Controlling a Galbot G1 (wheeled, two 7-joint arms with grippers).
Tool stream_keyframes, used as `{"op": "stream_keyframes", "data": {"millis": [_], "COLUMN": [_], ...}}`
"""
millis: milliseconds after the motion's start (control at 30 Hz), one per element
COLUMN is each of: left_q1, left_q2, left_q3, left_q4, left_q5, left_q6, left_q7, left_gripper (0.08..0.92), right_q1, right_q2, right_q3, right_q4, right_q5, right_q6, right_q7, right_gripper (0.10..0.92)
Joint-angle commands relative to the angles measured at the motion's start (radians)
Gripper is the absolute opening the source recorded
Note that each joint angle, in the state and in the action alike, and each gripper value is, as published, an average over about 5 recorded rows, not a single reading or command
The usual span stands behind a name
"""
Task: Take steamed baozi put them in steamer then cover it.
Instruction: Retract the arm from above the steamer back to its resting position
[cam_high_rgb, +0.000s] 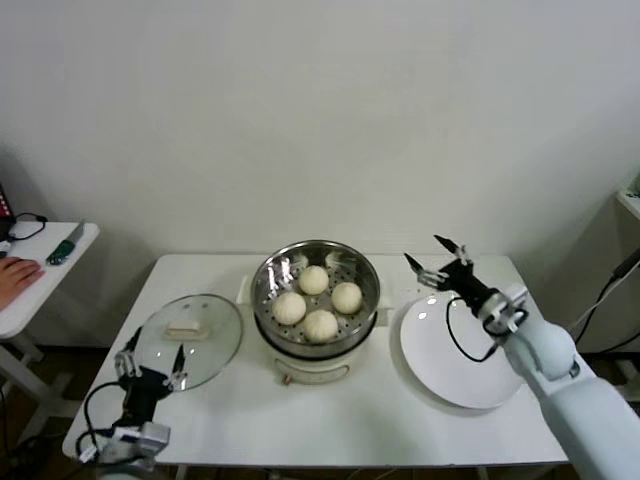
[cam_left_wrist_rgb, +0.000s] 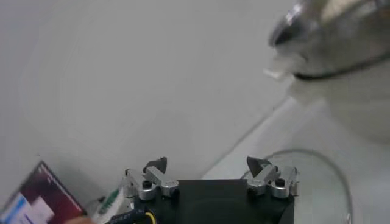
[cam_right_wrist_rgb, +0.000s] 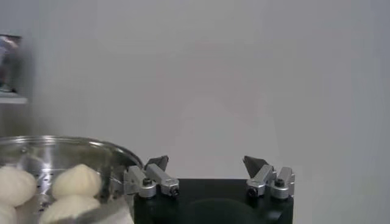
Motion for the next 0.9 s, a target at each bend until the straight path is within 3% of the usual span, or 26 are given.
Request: {"op": "stream_keyframes", "data": {"millis": [33,533,900], "left_q1": [-0.06,-0.286,-0.366], "left_q2": [0.089,0.148,0.154], "left_q3": [0.031,0.118,0.12], "left_q4": [0.161,0.44,0.552], "left_q5": [0.516,0.662,0.674], "left_q6": [0.018,-0.09,-0.088], "left_q7": [0.022,-0.028,-0.046], "left_gripper": [0.823,0.823,0.823], "right_q1": [-0.344,-0.355,-0.351], "right_q2": [0.133,0.153,0.159], "right_q3": [0.247,0.267,0.258], "right_q4": [0.151,0.14,0.13], "right_q5": [-0.107,-0.126,-0.144], "right_q6": [-0.062,-0.078,-0.077], "right_q7": [0.093,0.111,0.104], "right_gripper": [0.823,0.823,0.823]}}
